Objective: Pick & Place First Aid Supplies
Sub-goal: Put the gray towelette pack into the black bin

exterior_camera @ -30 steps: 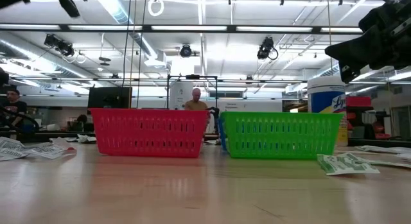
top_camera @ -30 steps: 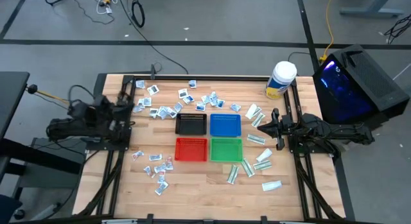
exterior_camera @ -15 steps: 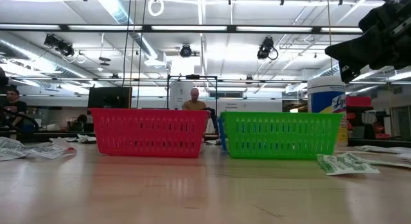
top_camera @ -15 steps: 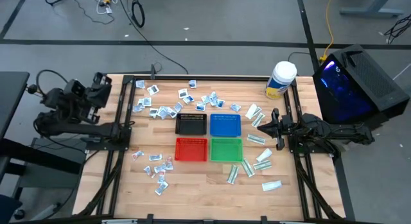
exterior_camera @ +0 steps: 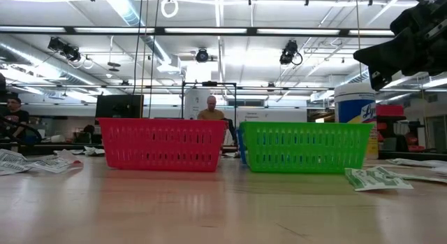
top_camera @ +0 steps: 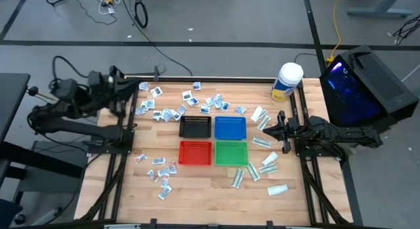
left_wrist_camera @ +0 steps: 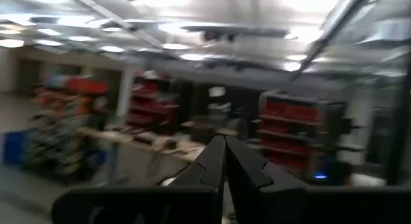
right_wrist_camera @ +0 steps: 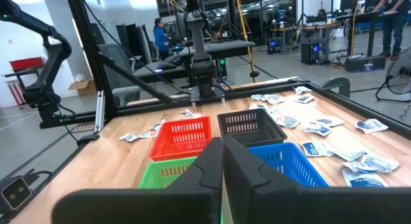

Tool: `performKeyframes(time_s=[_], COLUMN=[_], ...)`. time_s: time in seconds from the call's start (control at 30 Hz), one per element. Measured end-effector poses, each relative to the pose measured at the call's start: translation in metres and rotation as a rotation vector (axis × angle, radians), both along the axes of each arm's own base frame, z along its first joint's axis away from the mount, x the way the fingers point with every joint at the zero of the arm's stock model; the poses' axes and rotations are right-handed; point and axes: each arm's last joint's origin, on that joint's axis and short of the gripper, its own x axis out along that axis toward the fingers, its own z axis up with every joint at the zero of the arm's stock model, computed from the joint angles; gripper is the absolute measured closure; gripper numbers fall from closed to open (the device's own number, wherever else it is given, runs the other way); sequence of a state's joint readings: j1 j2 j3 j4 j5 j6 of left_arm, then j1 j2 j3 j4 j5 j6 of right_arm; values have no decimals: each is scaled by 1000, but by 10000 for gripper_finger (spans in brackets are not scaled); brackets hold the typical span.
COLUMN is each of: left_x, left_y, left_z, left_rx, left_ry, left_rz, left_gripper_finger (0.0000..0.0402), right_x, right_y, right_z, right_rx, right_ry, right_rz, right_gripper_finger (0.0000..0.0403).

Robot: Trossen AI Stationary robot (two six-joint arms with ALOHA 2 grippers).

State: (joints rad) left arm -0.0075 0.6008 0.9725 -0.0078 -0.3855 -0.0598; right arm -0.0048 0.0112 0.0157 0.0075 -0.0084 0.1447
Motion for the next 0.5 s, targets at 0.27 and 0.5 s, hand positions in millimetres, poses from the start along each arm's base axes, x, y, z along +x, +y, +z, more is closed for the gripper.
performKeyframes(time_s=[0.27, 0.5], left_x=[41, 72], left_y=[1, 7], left_z=[-10, -23], left_rx=[112, 170], left_ry=[182, 309], left_rz=[96, 138], left_gripper_finger=[381, 381], right_x=[0, 0], right_y=[0, 0], right_z=[0, 0], right_rx=[0, 0], right_ry=[0, 0], right_rz=[-1, 0], right_gripper_finger=[385, 385])
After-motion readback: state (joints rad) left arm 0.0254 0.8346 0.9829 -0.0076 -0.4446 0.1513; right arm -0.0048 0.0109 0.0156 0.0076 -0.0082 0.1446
